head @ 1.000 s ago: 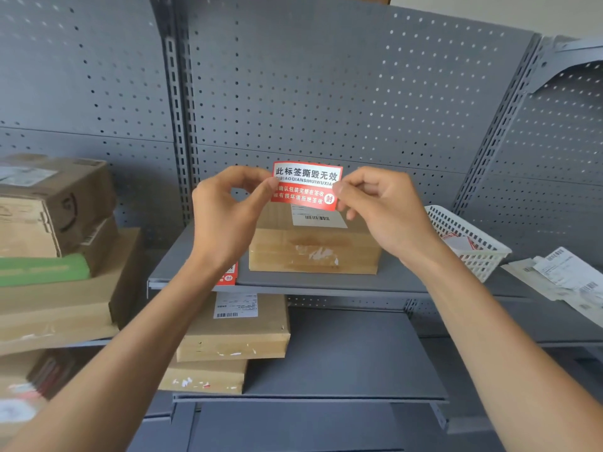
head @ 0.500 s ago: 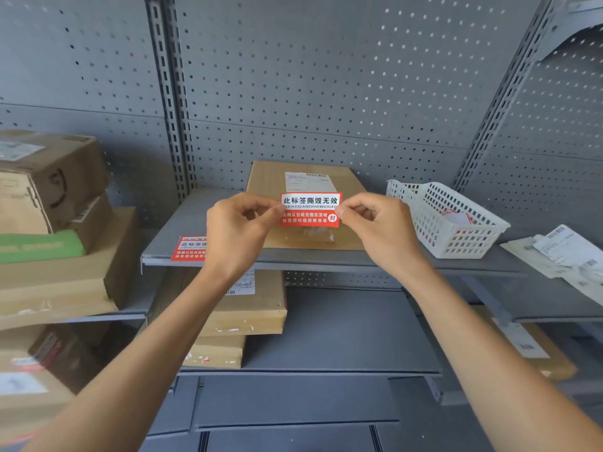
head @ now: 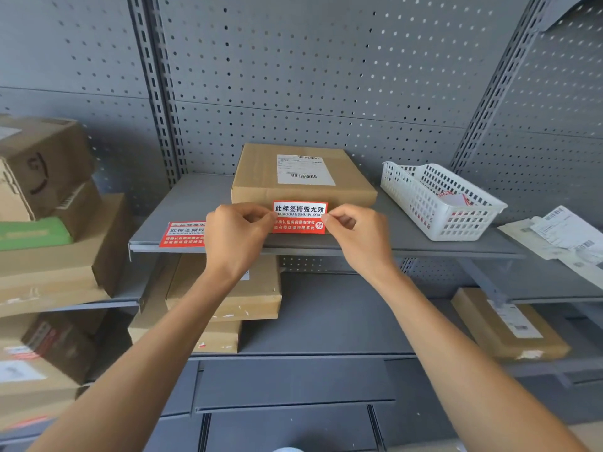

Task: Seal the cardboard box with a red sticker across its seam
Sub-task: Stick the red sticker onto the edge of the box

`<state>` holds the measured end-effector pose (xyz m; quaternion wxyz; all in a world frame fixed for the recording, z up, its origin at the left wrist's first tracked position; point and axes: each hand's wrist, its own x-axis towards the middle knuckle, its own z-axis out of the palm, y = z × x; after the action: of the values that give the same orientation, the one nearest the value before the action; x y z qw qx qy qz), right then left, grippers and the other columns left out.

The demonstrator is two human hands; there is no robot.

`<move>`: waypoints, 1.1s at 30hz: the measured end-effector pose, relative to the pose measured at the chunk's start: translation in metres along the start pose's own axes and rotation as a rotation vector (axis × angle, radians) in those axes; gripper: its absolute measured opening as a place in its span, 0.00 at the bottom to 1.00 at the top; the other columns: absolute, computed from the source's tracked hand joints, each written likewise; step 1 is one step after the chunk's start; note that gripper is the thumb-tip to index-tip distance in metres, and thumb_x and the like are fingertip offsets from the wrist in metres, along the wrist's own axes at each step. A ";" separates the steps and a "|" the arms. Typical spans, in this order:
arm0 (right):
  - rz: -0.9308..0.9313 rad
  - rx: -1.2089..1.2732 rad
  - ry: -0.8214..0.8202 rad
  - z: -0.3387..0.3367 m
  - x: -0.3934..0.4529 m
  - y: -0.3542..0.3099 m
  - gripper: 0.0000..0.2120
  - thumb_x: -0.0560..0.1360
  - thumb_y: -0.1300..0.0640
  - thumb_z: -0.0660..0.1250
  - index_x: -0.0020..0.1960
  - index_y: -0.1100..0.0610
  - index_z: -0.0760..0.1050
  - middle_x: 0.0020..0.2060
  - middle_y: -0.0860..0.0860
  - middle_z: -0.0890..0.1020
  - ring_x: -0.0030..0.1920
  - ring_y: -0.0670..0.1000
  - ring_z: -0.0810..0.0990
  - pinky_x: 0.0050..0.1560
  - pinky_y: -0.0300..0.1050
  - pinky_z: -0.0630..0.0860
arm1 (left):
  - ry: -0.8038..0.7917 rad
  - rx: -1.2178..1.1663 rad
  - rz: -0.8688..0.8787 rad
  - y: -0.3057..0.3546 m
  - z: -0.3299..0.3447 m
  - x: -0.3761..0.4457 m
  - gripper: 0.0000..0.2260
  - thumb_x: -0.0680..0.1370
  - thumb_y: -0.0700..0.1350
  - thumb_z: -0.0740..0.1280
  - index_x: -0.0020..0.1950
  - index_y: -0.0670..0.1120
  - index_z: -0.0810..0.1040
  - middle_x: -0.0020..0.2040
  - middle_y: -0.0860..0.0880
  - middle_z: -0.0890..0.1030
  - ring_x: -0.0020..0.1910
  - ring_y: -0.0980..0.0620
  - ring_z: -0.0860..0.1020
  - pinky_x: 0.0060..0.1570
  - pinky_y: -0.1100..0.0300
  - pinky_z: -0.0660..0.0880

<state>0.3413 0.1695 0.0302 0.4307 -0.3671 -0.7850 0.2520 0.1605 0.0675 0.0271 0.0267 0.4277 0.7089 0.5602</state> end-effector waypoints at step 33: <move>0.120 -0.105 -0.007 0.004 0.015 0.001 0.09 0.76 0.55 0.70 0.38 0.54 0.84 0.31 0.43 0.84 0.33 0.41 0.80 0.35 0.37 0.74 | 0.045 0.012 -0.014 0.000 0.019 0.004 0.06 0.75 0.47 0.73 0.42 0.50 0.89 0.36 0.55 0.87 0.36 0.56 0.83 0.42 0.52 0.82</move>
<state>0.3331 0.1813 0.0354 0.3922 -0.4346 -0.7754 0.2368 0.1676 0.0846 0.0221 0.0123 0.4103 0.7155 0.5653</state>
